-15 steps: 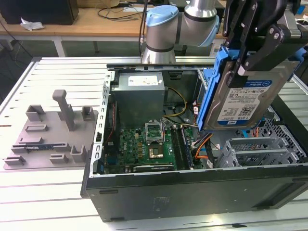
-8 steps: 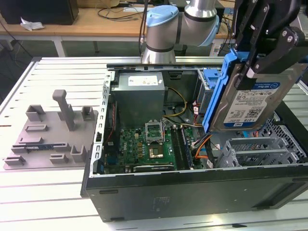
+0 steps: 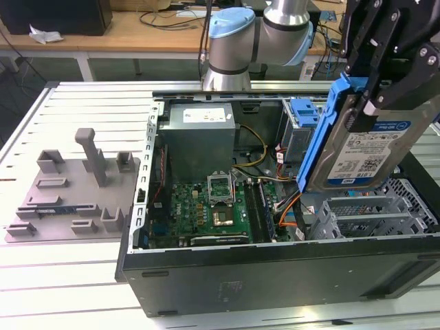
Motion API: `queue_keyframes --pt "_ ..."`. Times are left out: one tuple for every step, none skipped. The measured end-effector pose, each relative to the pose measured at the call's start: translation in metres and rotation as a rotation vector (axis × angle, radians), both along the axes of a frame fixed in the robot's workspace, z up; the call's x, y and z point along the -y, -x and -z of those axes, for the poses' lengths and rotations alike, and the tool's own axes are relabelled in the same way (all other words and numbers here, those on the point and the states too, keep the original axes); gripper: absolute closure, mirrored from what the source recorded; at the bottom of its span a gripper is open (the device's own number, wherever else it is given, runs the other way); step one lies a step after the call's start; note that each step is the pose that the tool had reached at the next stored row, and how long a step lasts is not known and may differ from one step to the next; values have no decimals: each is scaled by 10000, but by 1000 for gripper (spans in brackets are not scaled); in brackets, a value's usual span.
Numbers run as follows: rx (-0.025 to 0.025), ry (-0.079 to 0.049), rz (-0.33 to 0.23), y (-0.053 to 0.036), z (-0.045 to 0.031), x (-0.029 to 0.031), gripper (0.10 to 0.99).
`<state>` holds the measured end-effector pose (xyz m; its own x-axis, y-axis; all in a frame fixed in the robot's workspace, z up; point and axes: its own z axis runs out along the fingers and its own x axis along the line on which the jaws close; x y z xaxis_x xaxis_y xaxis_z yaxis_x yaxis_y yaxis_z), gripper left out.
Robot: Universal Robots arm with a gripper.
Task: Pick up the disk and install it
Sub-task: 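Insert the disk into the insertion slot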
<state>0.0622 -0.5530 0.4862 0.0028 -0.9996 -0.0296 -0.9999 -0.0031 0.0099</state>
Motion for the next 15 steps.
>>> queue_keyframes --pt "0 0 1 -25 0 8 718" --pt "0 1 1 -44 0 14 718" --pt "0 0 -1 -63 0 19 718" --pt "0 0 -1 -77 0 23 718" --pt "0 1 -1 -93 0 29 718" --pt "0 1 0 -107 0 34 718" --pt "0 0 0 -124 1 41 718" --pt "0 0 0 -142 1 46 718" --pt "0 1 0 -172 1 55 718" --pt "0 -1 0 -189 2 60 718" --pt "0 0 0 -205 2 63 718" --pt "0 0 -1 -235 2 69 718" --pt "0 -1 0 -254 3 73 718" --pt "0 -1 0 -275 3 76 718" --pt "1 0 0 -307 3 79 718"
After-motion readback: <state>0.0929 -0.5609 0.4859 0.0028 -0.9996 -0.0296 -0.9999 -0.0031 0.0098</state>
